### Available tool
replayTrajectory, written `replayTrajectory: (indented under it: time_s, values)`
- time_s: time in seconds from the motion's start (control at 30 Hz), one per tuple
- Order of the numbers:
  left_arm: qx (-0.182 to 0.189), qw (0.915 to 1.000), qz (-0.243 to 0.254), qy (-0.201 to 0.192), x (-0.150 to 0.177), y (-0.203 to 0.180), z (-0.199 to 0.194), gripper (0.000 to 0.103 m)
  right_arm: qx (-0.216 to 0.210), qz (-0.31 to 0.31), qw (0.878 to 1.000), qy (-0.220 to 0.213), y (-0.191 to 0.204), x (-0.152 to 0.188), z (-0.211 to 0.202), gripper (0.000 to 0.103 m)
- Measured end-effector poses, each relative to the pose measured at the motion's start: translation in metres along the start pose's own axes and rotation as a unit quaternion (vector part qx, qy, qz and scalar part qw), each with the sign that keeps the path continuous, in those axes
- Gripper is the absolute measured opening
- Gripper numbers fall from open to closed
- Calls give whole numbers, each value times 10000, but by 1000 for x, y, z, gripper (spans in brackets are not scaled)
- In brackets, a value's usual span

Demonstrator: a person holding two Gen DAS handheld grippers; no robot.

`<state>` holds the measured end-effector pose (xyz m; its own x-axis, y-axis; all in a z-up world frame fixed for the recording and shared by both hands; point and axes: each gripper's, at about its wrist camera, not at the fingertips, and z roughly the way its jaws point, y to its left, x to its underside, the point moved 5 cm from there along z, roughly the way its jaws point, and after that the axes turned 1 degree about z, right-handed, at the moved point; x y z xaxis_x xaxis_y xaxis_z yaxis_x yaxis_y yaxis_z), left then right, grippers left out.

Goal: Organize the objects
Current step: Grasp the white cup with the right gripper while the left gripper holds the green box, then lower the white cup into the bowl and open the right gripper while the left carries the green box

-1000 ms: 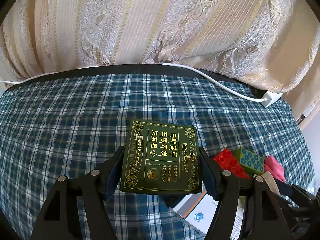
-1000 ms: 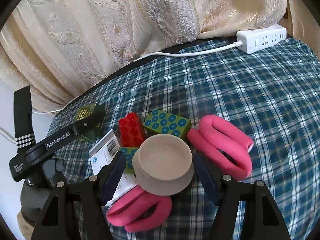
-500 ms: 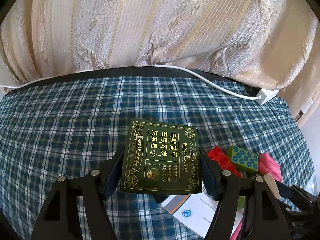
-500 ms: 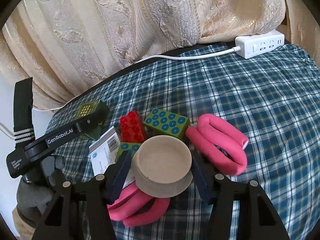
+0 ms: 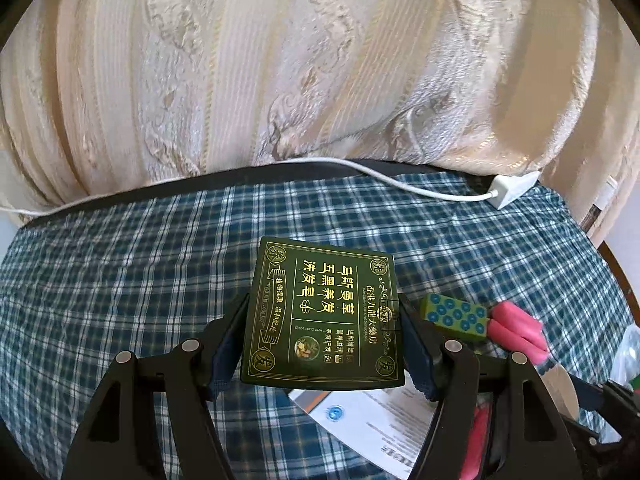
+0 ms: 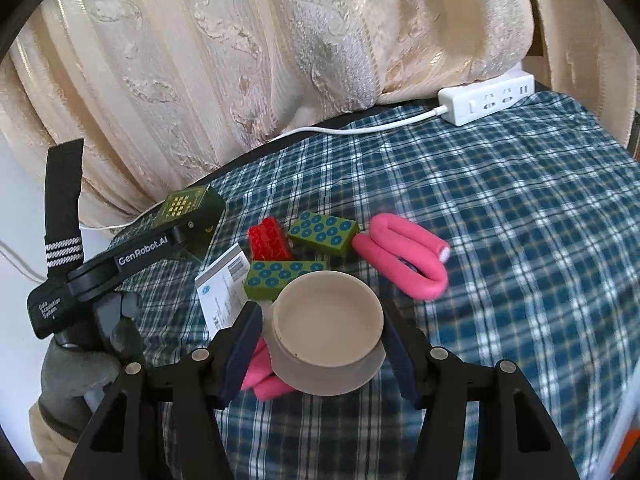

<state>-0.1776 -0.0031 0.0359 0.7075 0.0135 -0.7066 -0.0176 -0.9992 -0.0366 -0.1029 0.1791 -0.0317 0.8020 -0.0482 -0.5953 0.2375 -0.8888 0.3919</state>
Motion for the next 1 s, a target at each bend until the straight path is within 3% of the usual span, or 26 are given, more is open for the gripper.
replayTrajectory:
  time_s: [1.0]
  values:
    - [456, 9923, 928, -685, 5, -78, -72, 70, 664, 357, 9930, -907, -40, 24, -104, 63]
